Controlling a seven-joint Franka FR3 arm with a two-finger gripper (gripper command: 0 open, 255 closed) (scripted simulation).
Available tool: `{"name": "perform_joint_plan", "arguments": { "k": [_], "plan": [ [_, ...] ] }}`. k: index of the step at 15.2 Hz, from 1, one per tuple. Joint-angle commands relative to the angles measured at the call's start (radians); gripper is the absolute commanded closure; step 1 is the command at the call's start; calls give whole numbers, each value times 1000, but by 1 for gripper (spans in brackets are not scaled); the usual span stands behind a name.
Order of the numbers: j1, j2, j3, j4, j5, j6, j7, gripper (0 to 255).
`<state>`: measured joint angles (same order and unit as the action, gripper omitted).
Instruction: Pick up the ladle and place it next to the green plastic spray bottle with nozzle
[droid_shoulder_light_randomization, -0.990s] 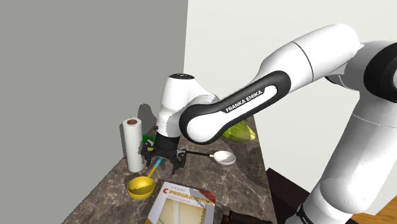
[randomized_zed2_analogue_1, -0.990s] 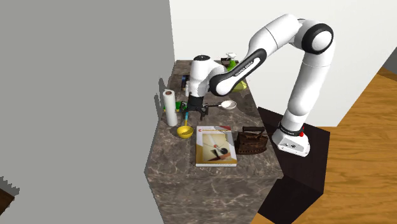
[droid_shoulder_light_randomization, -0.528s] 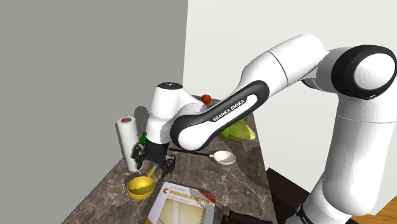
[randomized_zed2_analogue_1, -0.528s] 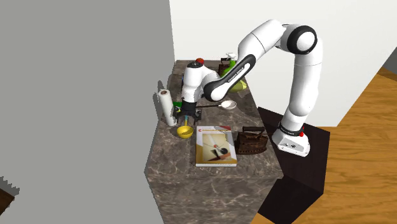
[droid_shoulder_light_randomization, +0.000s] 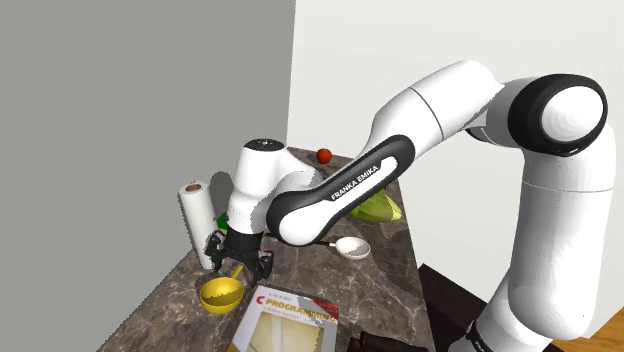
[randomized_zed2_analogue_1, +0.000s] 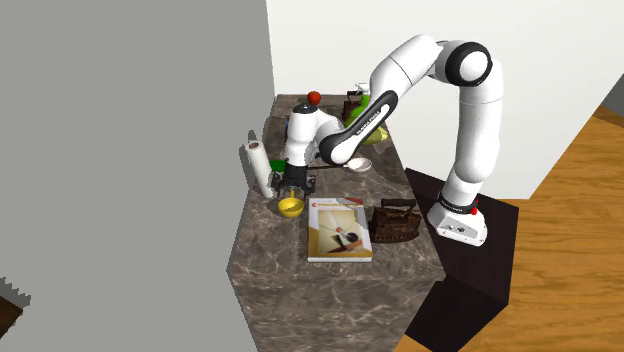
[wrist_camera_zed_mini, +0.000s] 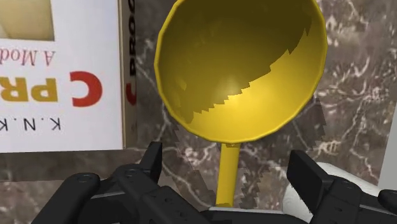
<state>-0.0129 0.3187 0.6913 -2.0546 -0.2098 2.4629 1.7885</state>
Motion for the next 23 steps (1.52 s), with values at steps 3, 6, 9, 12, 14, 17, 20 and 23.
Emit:
{"name": "perform_joint_plan", "arguments": {
  "k": [3,6,9,12,14,17,20,23],
  "plan": [
    [0,1,0,0,-1,0,0,255],
    [0,1,0,1,0,0,0,255],
    [2,3,-1,3,-2,-1,2,255],
    [0,1,0,0,-1,0,0,255],
    [-9,-18,10,7,18,-22,-11,255],
    [-20,-44,24,20,44,-55,-27,255],
    [-31,-69,36,34,68,-89,-42,255],
    [-40,-93,45,51,92,-124,-56,255]
  ]
}}
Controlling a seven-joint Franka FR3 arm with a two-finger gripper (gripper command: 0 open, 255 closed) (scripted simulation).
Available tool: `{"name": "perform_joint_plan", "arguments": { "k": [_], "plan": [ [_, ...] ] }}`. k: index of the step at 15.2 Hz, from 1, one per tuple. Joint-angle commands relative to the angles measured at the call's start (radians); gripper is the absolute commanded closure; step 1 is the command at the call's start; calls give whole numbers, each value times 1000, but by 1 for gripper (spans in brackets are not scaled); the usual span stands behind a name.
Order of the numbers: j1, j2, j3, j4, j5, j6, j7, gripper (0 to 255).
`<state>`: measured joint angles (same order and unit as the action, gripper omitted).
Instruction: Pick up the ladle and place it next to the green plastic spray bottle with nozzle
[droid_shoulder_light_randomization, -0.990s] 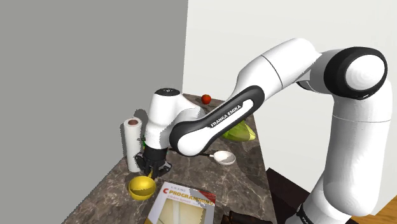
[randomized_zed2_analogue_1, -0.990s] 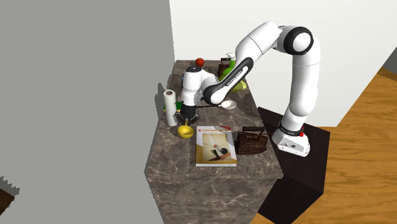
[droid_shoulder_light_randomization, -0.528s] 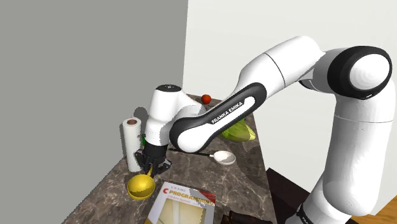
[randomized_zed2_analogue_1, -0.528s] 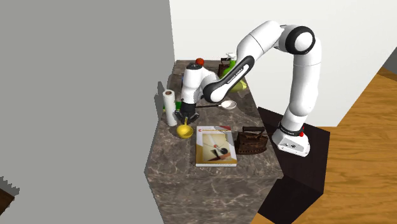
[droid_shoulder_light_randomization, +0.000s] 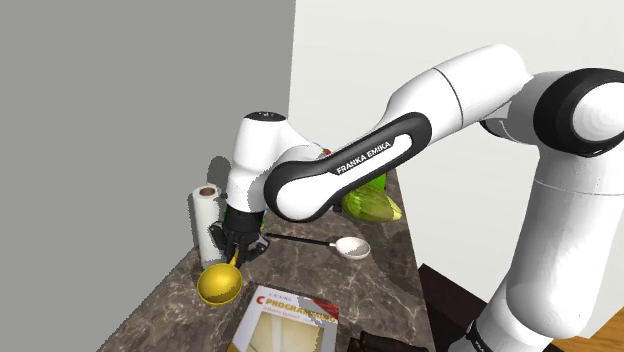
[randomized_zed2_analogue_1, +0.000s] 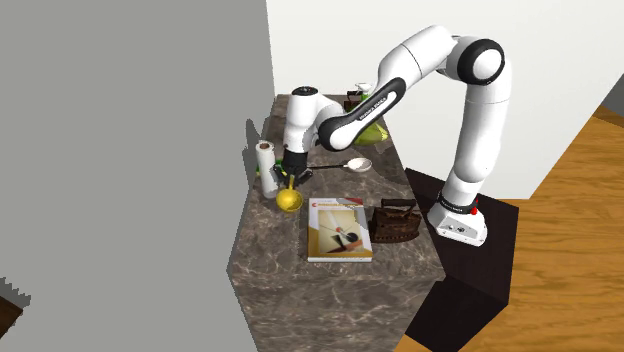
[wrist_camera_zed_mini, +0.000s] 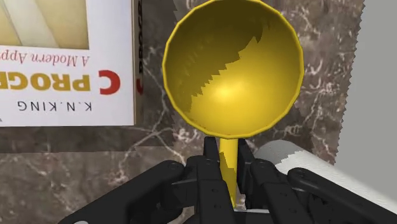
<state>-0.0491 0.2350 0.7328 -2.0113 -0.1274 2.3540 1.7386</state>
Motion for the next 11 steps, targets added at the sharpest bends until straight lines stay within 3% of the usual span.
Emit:
{"name": "perform_joint_plan", "arguments": {
  "k": [1,11],
  "plan": [
    [-6,-17,7,14,17,-27,-10,255],
    [-26,-82,25,87,77,-148,-45,255]
  ]
}}
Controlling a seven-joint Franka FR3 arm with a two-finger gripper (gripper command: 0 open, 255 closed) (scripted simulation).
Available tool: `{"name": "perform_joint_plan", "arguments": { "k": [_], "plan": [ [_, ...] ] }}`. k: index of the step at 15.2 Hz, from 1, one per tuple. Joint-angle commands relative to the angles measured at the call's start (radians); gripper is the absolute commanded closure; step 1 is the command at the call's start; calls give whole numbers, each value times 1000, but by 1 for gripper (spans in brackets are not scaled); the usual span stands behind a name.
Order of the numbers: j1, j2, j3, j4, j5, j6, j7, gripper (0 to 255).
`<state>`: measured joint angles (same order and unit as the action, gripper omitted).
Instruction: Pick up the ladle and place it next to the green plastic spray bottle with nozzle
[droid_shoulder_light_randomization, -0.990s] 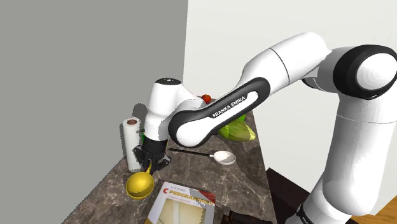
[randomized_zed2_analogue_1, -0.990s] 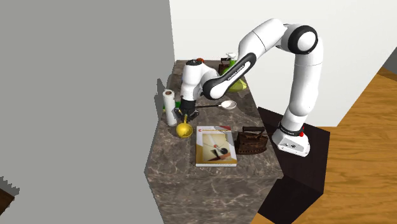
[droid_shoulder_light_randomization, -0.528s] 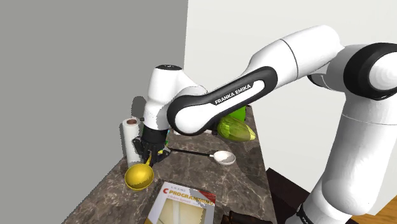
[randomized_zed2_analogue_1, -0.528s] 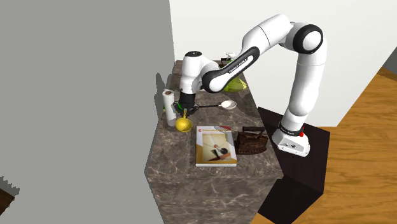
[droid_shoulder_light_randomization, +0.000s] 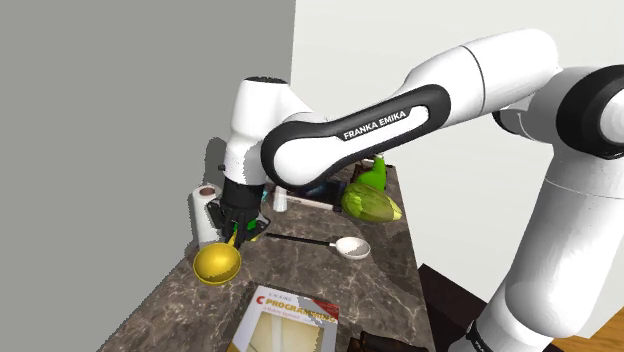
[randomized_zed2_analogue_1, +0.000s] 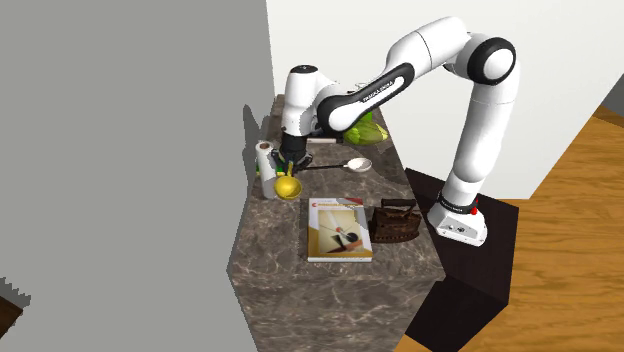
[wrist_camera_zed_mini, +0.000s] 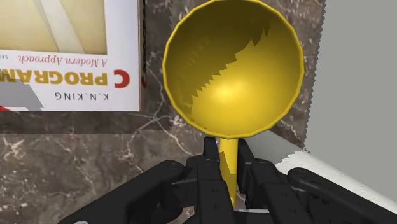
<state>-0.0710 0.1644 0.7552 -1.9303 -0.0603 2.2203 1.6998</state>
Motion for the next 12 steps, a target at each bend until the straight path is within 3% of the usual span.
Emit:
{"name": "perform_joint_plan", "arguments": {
  "k": [1,12],
  "plan": [
    [-5,-16,3,14,15,-27,-9,255],
    [-14,-58,9,124,50,-167,-26,255]
  ]
}}
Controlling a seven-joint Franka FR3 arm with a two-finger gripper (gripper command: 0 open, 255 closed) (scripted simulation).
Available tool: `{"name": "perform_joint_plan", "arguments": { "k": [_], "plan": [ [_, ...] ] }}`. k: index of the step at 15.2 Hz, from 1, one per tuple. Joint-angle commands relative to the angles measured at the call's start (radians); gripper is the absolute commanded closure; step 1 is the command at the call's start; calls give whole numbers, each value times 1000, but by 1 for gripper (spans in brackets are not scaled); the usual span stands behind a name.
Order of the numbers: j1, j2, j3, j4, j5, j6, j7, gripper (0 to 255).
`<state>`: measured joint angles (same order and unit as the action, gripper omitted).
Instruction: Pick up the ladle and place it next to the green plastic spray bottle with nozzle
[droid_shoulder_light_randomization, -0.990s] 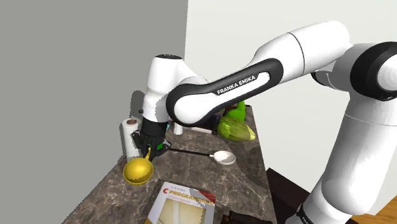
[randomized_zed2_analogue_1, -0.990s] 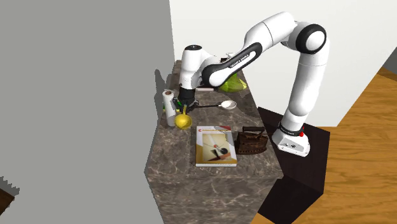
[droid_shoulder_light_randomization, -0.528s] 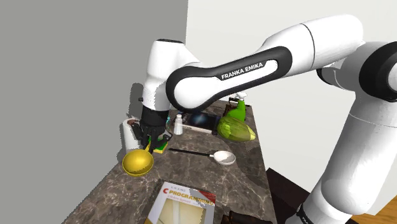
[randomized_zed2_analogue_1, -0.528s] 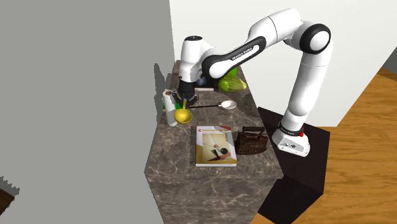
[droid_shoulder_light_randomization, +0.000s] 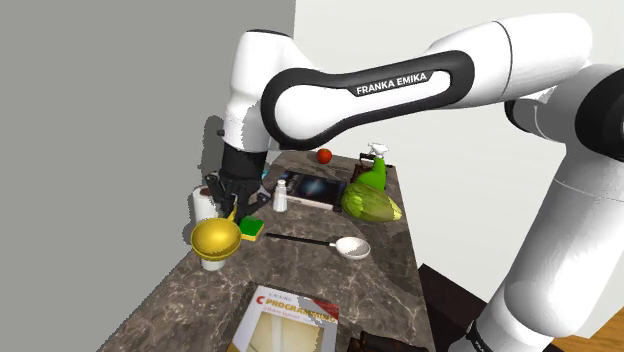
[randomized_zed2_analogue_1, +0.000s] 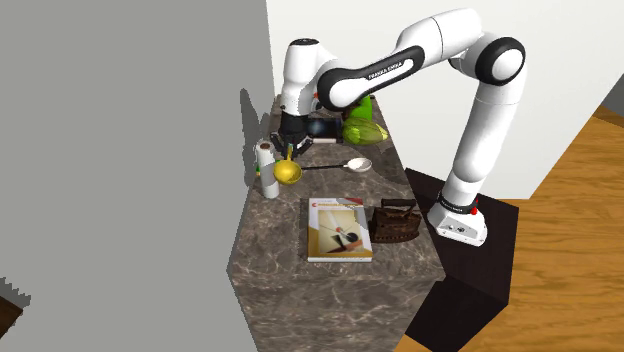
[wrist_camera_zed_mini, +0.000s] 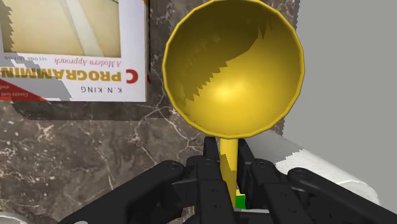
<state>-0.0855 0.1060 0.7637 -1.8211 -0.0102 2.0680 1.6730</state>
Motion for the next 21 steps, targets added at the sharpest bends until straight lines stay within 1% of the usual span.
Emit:
{"name": "perform_joint_plan", "arguments": {
  "k": [1,11,21],
  "plan": [
    [1,-2,1,27,1,-28,1,255],
    [3,-7,3,156,4,-161,4,255],
    [18,21,9,318,-18,-303,23,255]
  ]
}}
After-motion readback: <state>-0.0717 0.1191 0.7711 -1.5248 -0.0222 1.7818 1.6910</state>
